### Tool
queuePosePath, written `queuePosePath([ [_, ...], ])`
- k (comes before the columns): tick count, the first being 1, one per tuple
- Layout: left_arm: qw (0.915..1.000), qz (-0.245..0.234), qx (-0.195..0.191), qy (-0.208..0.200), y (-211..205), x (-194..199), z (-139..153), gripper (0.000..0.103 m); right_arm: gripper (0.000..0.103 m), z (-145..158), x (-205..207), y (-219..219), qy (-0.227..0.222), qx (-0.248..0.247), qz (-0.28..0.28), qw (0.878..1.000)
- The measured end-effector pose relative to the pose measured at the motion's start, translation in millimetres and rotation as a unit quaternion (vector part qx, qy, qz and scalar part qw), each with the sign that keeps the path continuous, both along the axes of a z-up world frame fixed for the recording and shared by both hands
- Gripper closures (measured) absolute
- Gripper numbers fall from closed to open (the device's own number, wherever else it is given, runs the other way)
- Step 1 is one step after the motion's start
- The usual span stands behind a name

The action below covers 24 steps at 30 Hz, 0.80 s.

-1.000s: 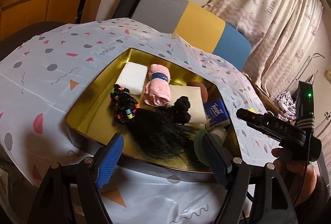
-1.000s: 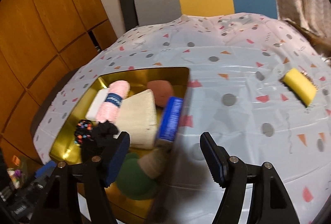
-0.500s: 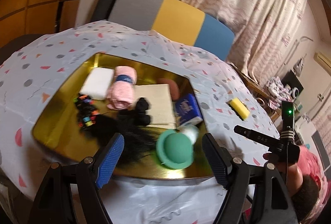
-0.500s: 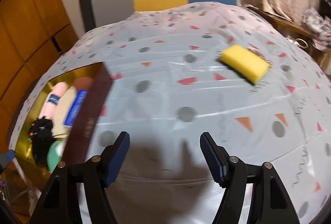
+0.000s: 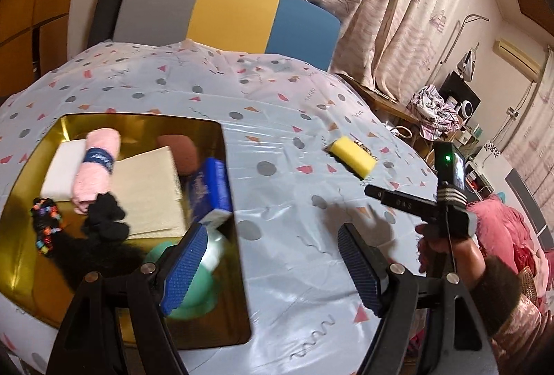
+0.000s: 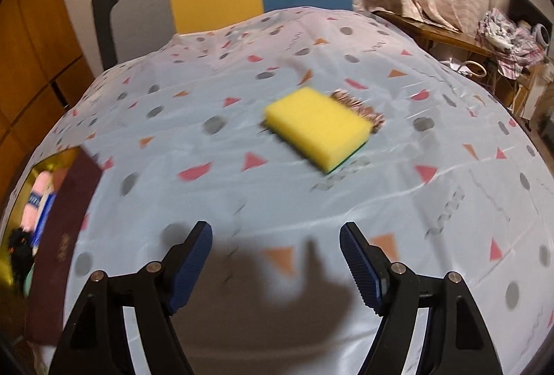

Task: Organize rigid objects
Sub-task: 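Move the right tool toward the yellow sponge, then grasp the pink satin scrunchie with the right tool and lift it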

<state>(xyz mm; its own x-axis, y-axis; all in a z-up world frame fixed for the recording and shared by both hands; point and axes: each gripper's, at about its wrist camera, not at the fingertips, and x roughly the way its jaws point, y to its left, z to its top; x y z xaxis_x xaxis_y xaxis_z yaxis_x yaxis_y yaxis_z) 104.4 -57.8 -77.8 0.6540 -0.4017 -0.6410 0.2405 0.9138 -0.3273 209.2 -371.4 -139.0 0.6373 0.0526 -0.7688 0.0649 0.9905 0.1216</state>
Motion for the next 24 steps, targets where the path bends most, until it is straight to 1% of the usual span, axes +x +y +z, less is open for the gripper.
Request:
queuePosePath([
  [6,0.9999,-0.016,0.004,0.003,-21.6,12.8,0.7,0.024,0.024,-5.4,47.2,-49.4,0.005,0.028,-0.032,0.999],
  [8,0.9998,-0.018,0.003,0.006,-25.0,15.0,0.1,0.024,0.024,-7.2,64.0,-58.1,0.003,0.028,-0.034,0.999],
  [10,0.9997,-0.022,0.001,0.012,-28.9,16.4,-2.3,0.024,0.021,-11.3,82.8,-63.7,0.002,0.026,-0.028,0.999],
  [13,0.9994,-0.027,0.009,0.017,-33.7,18.4,-5.2,0.024,0.021,-23.2,105.8,-69.0,0.016,0.036,-0.031,0.999],
  [15,0.9994,-0.027,0.012,0.019,-34.7,19.7,-6.5,0.024,0.021,-26.5,107.7,-61.6,0.02,0.065,-0.015,0.998],
  [17,0.9995,-0.022,0.012,0.018,-35.5,21.2,-7.3,0.024,0.021,-23.3,99.5,-40.8,0.014,0.095,0.031,0.995],
  [18,0.9995,-0.022,0.01,0.02,-36.1,22.8,-8.2,0.024,0.021,-21.1,93.0,-29.5,0.013,0.117,0.059,0.991],
  [20,0.9994,-0.027,0.004,0.023,-40.1,25.6,-10.3,0.024,0.021,-15.9,77.8,-12.1,0.008,0.167,0.111,0.98],
  [21,0.9993,-0.03,0.005,0.024,-42.7,25.9,-11.2,0.024,0.022,-12.1,68.7,-6.9,0.0,0.18,0.13,0.975],
  [22,0.9991,-0.034,0.008,0.025,-45.4,26.1,-12.2,0.024,0.022,-9.2,62.9,-5.7,-0.009,0.178,0.134,0.975],
  [24,0.9988,-0.04,0.012,0.024,-49.0,25.5,-13.3,0.024,0.021,-0.3,54.6,-16.5,-0.036,0.155,0.11,0.981],
])
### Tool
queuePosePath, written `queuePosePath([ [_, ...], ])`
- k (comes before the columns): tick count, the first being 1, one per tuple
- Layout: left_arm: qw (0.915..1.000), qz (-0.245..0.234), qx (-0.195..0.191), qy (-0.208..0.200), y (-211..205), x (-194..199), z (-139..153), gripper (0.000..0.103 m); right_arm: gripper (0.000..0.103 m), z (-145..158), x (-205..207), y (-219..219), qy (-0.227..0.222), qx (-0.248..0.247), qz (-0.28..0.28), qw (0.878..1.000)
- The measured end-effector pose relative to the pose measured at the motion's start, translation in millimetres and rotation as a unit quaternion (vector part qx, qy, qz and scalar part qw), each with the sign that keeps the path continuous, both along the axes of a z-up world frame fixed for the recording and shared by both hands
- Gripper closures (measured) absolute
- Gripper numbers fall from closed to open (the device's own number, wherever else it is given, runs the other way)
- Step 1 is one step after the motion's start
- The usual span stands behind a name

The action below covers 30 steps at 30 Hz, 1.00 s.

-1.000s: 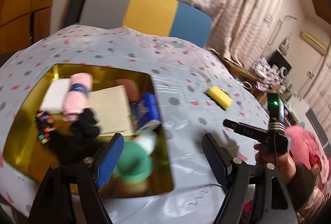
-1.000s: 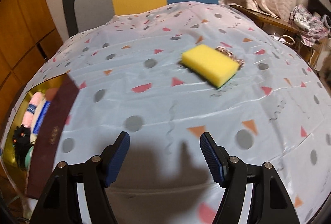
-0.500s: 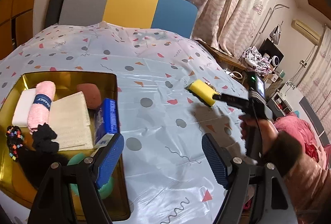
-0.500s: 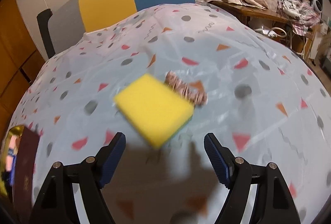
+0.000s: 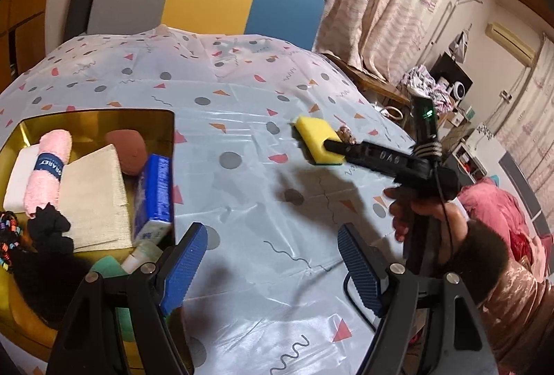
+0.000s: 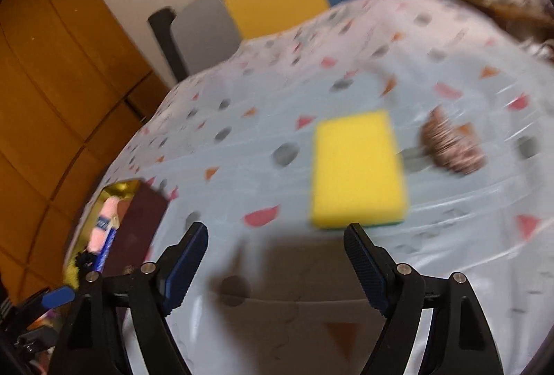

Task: Organize rigid objects
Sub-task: 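Grasp the pink satin scrunchie with the right tool and lift it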

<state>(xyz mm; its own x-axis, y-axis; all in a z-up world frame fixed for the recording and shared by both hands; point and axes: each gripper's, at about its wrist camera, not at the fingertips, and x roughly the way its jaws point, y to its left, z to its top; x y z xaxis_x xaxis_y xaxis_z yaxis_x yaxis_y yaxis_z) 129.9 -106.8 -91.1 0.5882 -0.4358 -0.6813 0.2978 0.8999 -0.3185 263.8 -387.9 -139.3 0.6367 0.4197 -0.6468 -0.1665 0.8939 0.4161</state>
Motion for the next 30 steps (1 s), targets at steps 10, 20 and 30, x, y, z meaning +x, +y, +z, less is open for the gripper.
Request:
queuePosePath([
  [10,1.0,0.003,0.002,0.009,-2.6,1.8,-4.3,0.024,0.022,-7.5,55.4,-87.5,0.048,-0.07,-0.21,0.974],
  [20,0.9999,0.005,0.009,0.013,-7.8,9.6,-4.8,0.024,0.058,-36.4,85.9,-84.2,0.075,-0.083,-0.198,0.974],
  [30,0.9997,-0.025,0.007,0.005,-42.9,26.2,4.9,0.024,0.086,-33.8,43.1,-92.4,0.057,-0.044,-0.177,0.982],
])
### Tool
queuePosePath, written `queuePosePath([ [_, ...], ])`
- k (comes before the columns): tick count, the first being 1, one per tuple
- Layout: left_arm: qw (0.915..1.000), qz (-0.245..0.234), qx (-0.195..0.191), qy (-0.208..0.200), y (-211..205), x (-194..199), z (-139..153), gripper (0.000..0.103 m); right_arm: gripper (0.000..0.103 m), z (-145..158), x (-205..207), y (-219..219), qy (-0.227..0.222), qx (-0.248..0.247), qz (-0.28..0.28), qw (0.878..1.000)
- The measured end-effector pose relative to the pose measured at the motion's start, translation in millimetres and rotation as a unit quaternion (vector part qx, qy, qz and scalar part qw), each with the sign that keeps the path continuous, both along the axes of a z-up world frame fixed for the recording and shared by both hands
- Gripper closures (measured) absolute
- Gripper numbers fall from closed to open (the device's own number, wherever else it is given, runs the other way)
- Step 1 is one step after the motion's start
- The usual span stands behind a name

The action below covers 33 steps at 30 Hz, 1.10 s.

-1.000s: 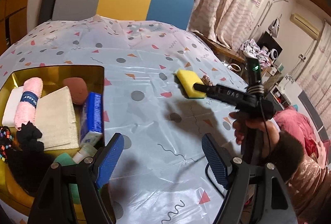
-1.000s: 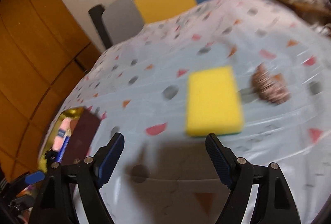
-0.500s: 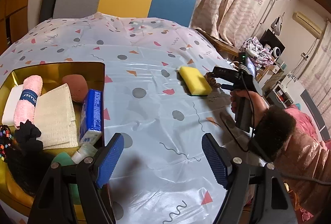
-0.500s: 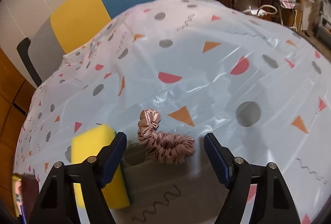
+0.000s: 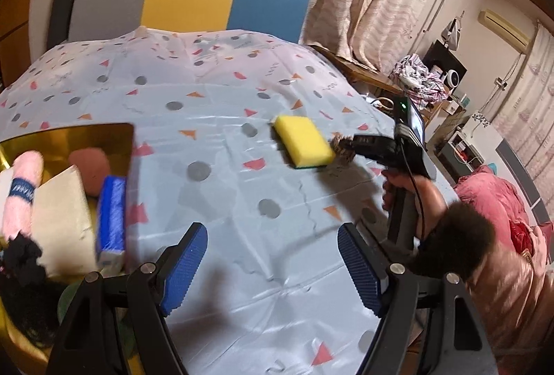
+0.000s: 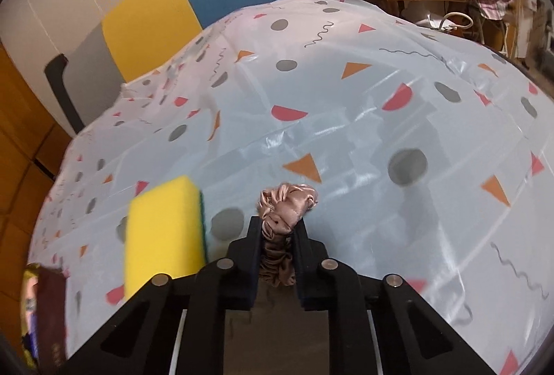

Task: Organize rigid objects
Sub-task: 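Grasp the pink satin scrunchie with the right tool and lift it, then grasp the yellow sponge with the left tool while the right holds the scrunchie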

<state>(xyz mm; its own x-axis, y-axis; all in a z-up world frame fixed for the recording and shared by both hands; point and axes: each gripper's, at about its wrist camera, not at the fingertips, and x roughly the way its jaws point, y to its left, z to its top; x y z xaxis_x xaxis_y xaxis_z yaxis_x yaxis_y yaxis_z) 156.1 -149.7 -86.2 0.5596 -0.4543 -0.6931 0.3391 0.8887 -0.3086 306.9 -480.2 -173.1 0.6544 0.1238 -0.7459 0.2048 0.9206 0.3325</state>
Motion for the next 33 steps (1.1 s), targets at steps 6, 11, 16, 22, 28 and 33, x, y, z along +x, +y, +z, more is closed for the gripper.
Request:
queuePosePath([
  [6,0.9998,-0.014,0.004,0.012,-34.7,30.3,-1.3,0.024,0.086,0.2,-36.1,-4.7,-0.018,0.012,-0.001,1.0],
  [11,0.9991,-0.031,0.023,0.02,-67.8,60.5,-7.5,0.024,0.086,-12.6,-48.5,-7.0,-0.02,0.018,-0.007,1.0],
  [16,0.9971,-0.037,0.047,0.047,-98.8,97.7,-22.5,0.023,0.068,-14.7,-47.0,-7.9,-0.031,0.031,-0.008,0.999],
  [22,0.9956,-0.015,0.056,0.073,-119.6,135.7,-41.3,0.023,0.072,-13.9,-40.9,1.7,-0.027,0.002,-0.004,1.0],
  [28,0.9941,-0.021,0.081,0.069,-148.0,157.9,-47.0,0.023,0.088,-12.7,-49.1,-3.2,-0.043,-0.002,-0.025,0.999],
  [33,0.9892,-0.023,0.128,0.067,-177.7,176.4,-60.2,0.023,0.088,-7.4,-59.9,-9.7,-0.069,0.003,-0.049,0.996],
])
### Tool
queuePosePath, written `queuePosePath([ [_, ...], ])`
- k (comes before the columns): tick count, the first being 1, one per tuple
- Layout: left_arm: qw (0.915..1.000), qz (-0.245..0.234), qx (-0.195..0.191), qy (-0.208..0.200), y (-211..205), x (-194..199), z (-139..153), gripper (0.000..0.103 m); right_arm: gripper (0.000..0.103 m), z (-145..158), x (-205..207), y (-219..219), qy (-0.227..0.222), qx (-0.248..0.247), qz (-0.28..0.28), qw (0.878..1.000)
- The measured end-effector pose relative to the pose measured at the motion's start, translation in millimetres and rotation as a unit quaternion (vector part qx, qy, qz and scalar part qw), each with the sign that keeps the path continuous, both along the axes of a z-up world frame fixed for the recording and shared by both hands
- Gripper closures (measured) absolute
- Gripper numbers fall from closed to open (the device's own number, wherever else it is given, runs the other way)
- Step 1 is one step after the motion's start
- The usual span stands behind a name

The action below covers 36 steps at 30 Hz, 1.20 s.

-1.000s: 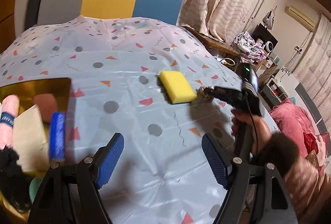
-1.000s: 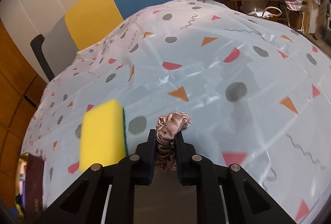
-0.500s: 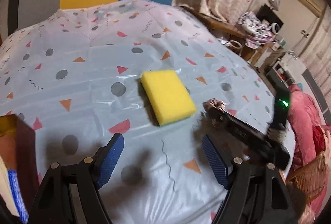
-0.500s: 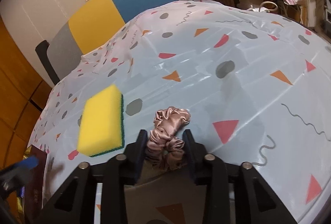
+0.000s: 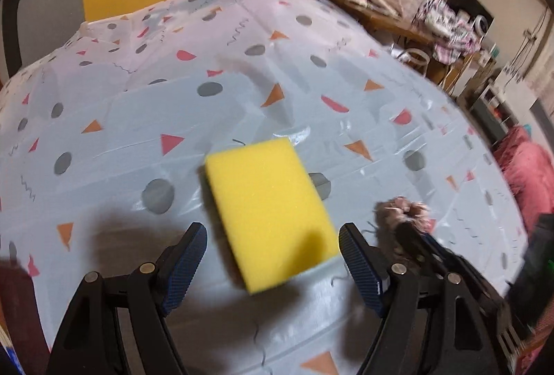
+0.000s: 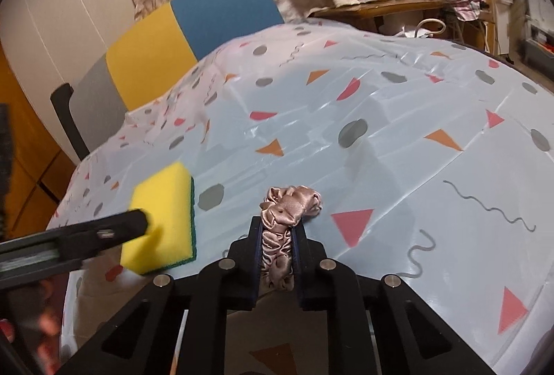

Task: Organize rigid objects
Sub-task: 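Grasp the yellow sponge with the left tool while the right holds the scrunchie, then carry the yellow sponge over the gold tin with the left tool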

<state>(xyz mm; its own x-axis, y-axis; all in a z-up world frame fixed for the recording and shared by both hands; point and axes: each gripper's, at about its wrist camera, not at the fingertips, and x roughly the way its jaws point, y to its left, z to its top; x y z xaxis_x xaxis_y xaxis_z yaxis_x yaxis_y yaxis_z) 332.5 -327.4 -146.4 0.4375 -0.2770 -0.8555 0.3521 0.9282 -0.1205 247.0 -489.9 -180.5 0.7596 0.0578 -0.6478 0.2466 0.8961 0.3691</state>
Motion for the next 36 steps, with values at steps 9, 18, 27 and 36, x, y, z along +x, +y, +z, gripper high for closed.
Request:
queuePosePath([
  [9,0.9986,-0.024,0.045,-0.012,-25.6,11.0,-27.8,0.02,0.088,-4.8,-0.5,-4.2,0.007,0.008,-0.013,1.0],
  [18,0.9997,-0.009,-0.013,-0.02,0.0,0.1,-25.0,0.029,0.088,-6.9,0.5,-6.7,0.012,0.013,-0.018,1.0],
  [27,0.997,0.001,-0.065,-0.043,28.4,-32.8,-1.8,0.03,0.087,-5.6,0.6,-3.0,0.014,-0.002,-0.02,1.0],
  [36,0.9933,0.015,-0.103,-0.05,75.9,-86.1,18.0,0.03,0.087,-2.8,0.1,1.3,0.015,-0.024,-0.02,0.999],
])
